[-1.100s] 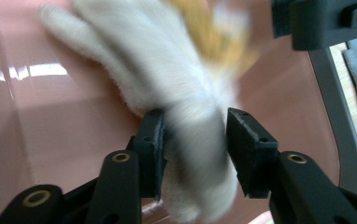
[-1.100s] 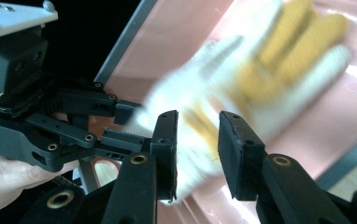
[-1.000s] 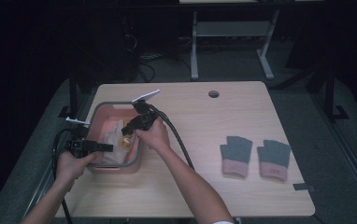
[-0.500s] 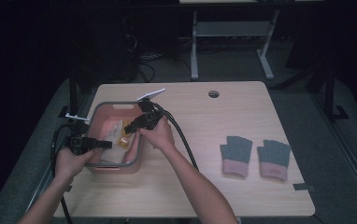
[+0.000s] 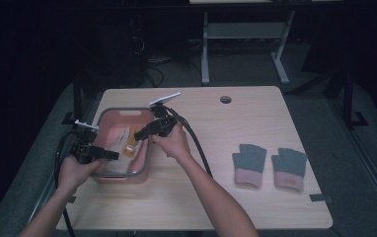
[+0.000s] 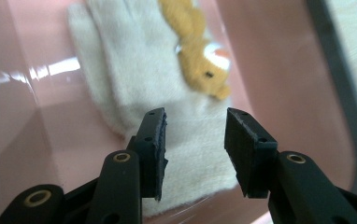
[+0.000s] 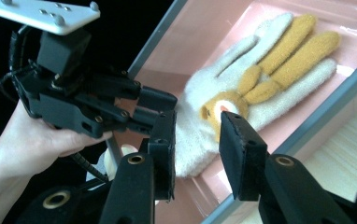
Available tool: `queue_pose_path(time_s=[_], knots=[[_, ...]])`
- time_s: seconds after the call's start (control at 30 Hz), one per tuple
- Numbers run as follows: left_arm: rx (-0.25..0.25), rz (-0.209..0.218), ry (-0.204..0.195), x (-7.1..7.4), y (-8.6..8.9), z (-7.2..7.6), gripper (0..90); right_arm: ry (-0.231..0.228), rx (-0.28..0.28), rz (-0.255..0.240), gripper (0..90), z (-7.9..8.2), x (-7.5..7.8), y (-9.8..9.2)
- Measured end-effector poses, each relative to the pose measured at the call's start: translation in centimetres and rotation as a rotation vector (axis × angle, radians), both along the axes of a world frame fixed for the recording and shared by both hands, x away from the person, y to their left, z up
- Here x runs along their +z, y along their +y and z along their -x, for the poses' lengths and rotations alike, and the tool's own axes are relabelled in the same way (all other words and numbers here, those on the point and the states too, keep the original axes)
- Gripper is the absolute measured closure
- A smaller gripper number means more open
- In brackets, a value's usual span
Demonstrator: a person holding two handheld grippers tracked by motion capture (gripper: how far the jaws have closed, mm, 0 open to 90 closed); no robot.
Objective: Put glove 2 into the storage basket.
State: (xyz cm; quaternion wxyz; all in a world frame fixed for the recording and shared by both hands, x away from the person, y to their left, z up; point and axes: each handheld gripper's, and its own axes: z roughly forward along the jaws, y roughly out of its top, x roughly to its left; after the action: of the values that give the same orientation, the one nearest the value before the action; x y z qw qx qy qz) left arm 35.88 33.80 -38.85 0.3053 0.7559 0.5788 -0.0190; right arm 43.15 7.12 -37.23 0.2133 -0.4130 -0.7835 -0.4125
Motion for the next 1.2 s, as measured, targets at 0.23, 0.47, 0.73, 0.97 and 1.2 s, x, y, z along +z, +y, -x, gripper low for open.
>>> queue_pose_path(time_s=[0.23,0.47,0.73,0.97,1.2], knots=[[0.025,0.072,-0.06,1.4,0.1,0.2,56.6,-0.009,-0.008,-0.017,64.6,0.1,0.7,-1.9],[0.018,0.127,-0.104,2.3,-0.7,0.4,53.0,-0.027,-0.027,-0.024,61.5,0.4,1.2,-4.1],[-0.029,0.19,-0.136,3.3,-2.2,0.5,46.7,-0.044,-0.045,-0.038,59.2,0.7,2.0,-6.1],[-0.049,0.227,-0.144,3.6,-3.1,0.4,45.0,-0.046,-0.05,-0.044,57.1,0.9,2.3,-7.5],[-0.071,0.247,-0.154,3.9,-4.3,0.4,43.4,-0.041,-0.074,-0.06,55.6,1.0,2.3,-9.1]])
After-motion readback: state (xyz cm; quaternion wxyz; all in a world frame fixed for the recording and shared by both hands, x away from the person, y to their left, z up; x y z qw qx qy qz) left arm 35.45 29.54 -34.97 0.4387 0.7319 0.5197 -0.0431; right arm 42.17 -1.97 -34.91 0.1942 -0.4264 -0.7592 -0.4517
